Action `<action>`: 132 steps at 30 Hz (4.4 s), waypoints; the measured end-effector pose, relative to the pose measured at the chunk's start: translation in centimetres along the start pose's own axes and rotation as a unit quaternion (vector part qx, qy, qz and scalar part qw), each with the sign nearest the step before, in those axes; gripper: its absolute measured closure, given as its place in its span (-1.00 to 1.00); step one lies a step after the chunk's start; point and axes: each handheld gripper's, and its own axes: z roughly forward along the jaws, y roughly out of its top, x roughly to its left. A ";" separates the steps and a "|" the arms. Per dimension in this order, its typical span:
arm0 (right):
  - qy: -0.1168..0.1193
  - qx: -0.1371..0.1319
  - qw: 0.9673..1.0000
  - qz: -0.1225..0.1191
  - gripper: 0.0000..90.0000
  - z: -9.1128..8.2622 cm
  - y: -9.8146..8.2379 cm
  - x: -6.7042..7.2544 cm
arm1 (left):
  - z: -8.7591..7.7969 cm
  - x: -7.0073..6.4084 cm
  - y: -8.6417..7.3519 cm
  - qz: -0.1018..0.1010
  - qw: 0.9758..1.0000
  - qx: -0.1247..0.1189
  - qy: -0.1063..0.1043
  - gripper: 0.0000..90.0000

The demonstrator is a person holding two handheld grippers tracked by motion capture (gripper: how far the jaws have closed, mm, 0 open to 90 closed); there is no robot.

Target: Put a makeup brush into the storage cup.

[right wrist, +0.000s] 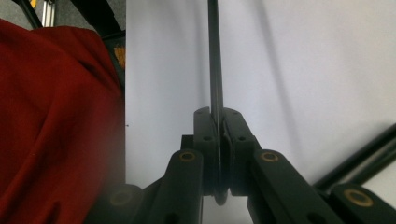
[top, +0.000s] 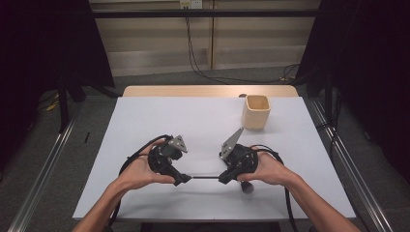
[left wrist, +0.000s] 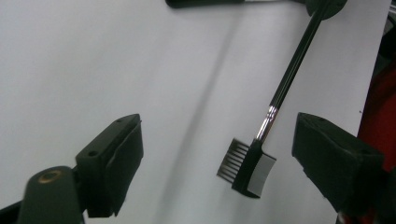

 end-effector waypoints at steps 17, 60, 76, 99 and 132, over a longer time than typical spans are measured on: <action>-0.034 -0.031 0.998 0.035 0.91 -1.7 -2.7 -0.6 | -0.7 0.8 -2.9 -0.058 0.997 -0.058 0.017 -0.85; -0.085 -0.222 0.965 0.111 0.91 -0.7 -8.2 0.1 | -0.4 -1.2 -7.7 -0.115 0.977 -0.163 0.080 -0.91; -0.093 -0.299 0.944 0.106 0.91 -1.0 -8.3 0.9 | -0.4 -0.9 -7.8 -0.097 0.972 -0.193 0.092 -0.90; -0.097 -0.350 0.929 0.073 0.91 -1.0 -6.7 2.1 | 0.0 -2.5 -6.6 -0.092 0.934 -0.336 0.082 -0.86; -0.100 -0.357 0.927 0.047 0.91 -0.5 -5.7 2.9 | 1.7 -3.6 -1.1 -0.053 0.919 -0.389 0.030 -0.44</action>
